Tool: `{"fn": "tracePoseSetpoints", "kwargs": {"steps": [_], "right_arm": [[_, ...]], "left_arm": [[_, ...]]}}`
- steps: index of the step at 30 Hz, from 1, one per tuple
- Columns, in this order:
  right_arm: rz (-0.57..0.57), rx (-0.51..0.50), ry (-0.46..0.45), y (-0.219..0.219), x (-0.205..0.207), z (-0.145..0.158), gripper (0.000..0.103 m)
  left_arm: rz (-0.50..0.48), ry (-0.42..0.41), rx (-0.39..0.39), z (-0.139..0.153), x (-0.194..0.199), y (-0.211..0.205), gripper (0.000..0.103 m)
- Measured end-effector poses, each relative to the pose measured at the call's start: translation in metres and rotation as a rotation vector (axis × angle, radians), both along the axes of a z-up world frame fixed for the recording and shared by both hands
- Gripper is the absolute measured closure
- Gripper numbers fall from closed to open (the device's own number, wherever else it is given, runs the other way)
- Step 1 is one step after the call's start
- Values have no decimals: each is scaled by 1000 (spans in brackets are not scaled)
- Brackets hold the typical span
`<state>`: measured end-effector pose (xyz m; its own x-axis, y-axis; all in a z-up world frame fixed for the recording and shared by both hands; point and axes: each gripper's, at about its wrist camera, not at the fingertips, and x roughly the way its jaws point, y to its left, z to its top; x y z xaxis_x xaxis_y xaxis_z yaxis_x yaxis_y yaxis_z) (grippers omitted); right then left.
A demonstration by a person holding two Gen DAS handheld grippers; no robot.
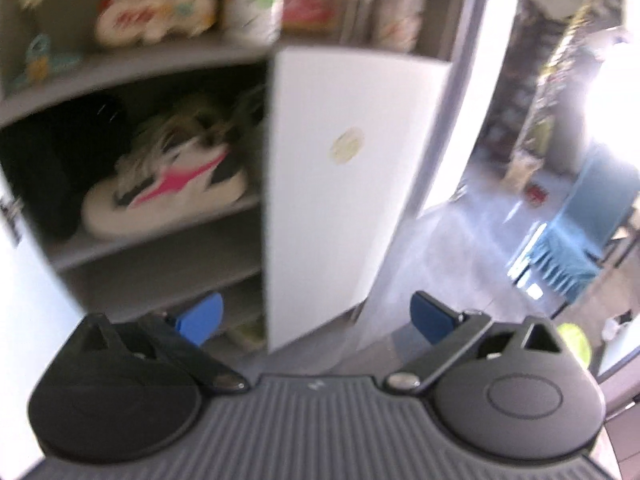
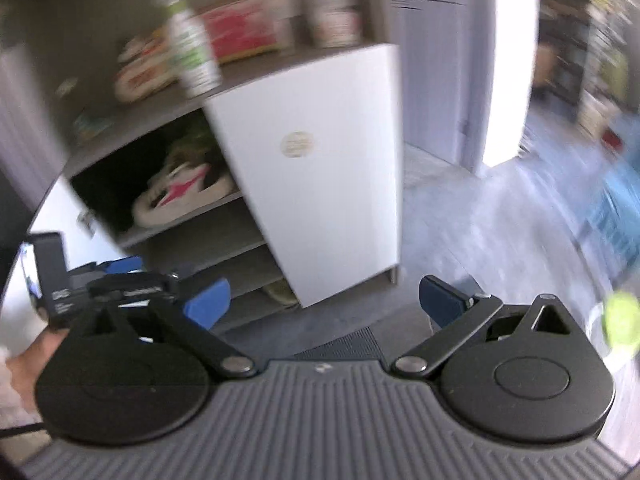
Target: Organize scattered shoes
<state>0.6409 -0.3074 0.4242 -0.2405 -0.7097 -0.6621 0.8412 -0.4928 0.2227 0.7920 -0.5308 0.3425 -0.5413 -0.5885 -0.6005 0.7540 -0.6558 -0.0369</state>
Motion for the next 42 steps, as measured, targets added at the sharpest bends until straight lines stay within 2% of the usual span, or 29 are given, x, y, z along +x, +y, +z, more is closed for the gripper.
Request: {"fn": "tracePoseSetpoints", "kwargs": {"steps": [2,4,6,8,11,14,19,22,25,31,33,37,42], "right_arm": [[-64,-13,-19,27,-12,-8,0],[-92,-23,-37,50,-19,-8,0],[-92,-24,-20,72,-22,-11,0],[-103,22,-3,86,-25,-18,0],[-174,32,-60,99,-34,-22,0],[-199,34,-67,93,-40,-23,0],[-253,68,-8,42,-56,-16,0],[-295,86,-4,-2,-64,-7,0],[-262,89,-3,-44,-68,5,0],[-188,99,2,-113,-61,13,0],[-168,104,23,-128,-58,14,0],[-188,85,55,-148,-65,21,0],[-198,63,83,-161,-73,27,0]], "left_arm": [[4,-45,-70,2,-13,6,13],[36,-69,-101,6,-24,5,15],[35,-34,-109,12,-32,-1,13],[29,-30,-118,16,-38,-7,10],[37,-24,-145,24,-50,-24,1],[12,-51,-192,21,-69,-61,0],[-9,-40,-199,3,-92,-136,0],[-11,-25,-149,-7,-104,-180,1],[-43,-1,-122,-16,-111,-211,4],[-145,-13,-155,-30,-123,-232,11],[-181,-10,-133,-33,-128,-241,25],[-223,-2,-140,-33,-131,-252,43],[-295,0,-182,-32,-130,-257,46]]}}
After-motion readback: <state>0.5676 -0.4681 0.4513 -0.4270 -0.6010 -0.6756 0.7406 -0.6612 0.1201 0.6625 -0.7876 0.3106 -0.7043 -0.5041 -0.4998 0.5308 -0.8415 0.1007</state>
